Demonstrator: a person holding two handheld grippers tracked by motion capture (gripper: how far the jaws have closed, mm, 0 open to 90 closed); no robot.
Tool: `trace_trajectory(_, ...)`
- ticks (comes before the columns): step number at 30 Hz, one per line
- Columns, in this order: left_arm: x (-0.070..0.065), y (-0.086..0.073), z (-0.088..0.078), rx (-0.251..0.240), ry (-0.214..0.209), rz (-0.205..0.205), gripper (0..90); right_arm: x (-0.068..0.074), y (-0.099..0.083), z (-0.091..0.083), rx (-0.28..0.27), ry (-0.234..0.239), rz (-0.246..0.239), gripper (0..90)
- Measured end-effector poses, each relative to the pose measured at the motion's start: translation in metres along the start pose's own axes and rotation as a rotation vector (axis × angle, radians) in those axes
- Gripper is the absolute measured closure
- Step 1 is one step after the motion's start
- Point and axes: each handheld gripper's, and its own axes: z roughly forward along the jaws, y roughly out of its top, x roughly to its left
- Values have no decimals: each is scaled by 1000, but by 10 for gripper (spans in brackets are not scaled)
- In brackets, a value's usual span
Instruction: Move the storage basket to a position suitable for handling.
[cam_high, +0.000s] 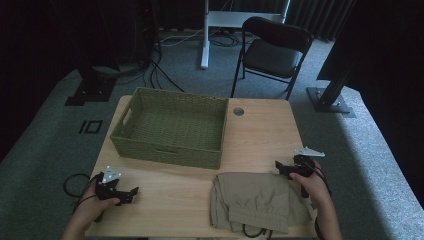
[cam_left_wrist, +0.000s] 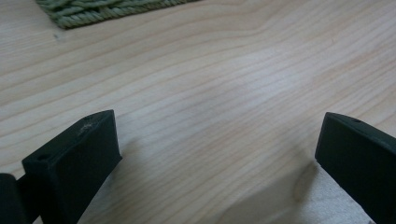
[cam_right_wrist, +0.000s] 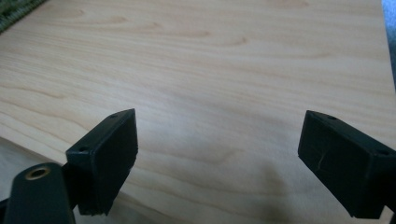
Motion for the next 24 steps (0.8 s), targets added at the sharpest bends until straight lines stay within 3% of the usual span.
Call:
trace_trajectory(10,13,12,-7,-34,3,-21,7,16,22,-5,-44,44,-18,118)
trace_trajectory(15,17,20,-12,-33,4,-12,7,25,32,-7,-63,70,-24,118)
trace_trajectory(24,28,44,-28,-102,10,-13,7,39,41,-5,-86,110,-25,118)
